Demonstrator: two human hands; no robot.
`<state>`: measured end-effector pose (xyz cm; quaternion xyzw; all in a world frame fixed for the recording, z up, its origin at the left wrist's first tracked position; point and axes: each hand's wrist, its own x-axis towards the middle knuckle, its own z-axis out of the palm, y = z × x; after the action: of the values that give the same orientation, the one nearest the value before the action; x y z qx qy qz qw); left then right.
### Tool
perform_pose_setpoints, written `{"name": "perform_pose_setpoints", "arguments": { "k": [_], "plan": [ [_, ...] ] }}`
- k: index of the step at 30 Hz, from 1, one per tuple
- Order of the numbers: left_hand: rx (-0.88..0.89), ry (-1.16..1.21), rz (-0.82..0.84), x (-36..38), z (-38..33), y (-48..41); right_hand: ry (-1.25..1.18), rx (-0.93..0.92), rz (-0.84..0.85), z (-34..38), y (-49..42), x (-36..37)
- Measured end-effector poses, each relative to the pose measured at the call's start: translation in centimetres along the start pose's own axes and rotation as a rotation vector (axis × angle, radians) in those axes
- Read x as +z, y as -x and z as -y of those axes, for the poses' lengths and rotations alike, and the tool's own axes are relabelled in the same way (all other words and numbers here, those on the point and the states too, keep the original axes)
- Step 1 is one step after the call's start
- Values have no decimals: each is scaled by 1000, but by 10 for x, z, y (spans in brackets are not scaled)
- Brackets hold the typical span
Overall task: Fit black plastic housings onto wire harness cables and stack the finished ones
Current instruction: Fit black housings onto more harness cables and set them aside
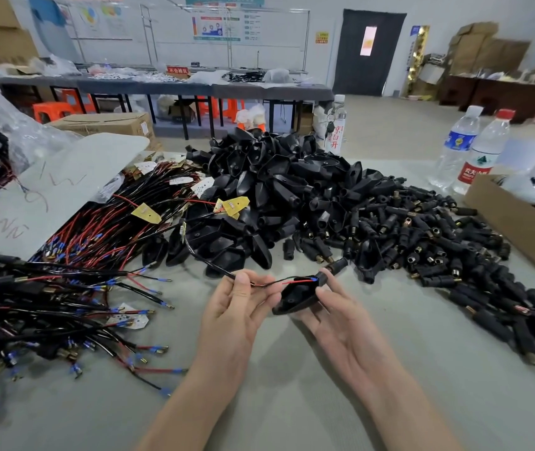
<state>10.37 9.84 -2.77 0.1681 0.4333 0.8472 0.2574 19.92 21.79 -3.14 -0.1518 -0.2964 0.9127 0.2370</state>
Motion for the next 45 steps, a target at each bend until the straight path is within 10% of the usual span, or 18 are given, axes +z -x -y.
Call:
{"name": "perform_pose_setpoints", "arguments": {
  "k": [6, 17, 37, 45],
  "plan": [
    [-1, -378, -10, -10, 6, -2, -90, -28, 44, -2, 1, 0],
    [-114, -232, 75, -2, 5, 0, -29, 12, 113, -11, 1, 0],
    [-383, 157, -140, -15, -15, -12, 118, -270, -262, 27, -11, -32],
    [-417, -45, -53, -18, -12, -13, 138, -362, -301, 44, -9, -43]
  ]
}}
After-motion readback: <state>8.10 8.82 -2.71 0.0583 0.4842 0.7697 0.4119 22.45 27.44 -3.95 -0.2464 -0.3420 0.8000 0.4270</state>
